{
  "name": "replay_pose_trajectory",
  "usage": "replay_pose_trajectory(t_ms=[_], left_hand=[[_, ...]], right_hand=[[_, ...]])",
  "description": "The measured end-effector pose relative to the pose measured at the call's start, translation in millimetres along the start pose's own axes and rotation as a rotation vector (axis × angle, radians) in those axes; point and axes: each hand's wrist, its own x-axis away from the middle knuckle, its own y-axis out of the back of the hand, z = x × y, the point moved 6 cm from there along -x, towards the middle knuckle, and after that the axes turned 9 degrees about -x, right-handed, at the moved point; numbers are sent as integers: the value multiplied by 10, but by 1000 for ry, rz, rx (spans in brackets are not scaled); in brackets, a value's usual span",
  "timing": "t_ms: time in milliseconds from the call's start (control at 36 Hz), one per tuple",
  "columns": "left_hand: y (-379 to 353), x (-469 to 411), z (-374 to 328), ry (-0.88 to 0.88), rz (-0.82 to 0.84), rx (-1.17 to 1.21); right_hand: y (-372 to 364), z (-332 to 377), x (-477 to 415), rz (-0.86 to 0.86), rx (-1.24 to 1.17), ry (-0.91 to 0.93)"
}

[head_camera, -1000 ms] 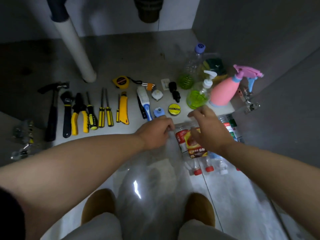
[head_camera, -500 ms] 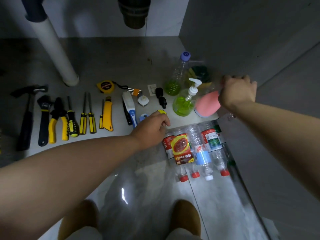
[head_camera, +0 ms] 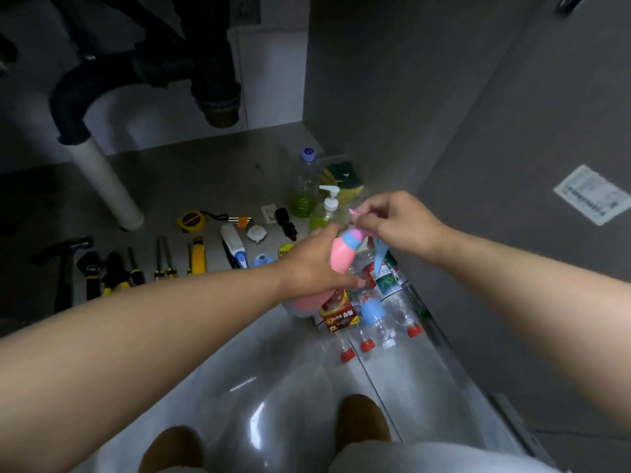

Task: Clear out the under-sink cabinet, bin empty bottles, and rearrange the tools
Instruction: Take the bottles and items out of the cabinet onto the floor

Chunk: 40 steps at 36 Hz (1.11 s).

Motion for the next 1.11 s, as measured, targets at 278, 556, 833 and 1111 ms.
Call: replay_pose_trajectory(t_ms=[278,556,833,1111], left_hand=[[22,126,1058,283,-66,387],[-51,341,1456,379,-25,534],[122,220,725,326,37,440],[-125,434,-169,132,112,270]], right_hand=[[-289,-325,-724,-81,156,-108],[-673,-379,-1339,-180,401,-49],[177,-312,-173,-325,181,8],[653,-1019,1329,-245,-154,-300]])
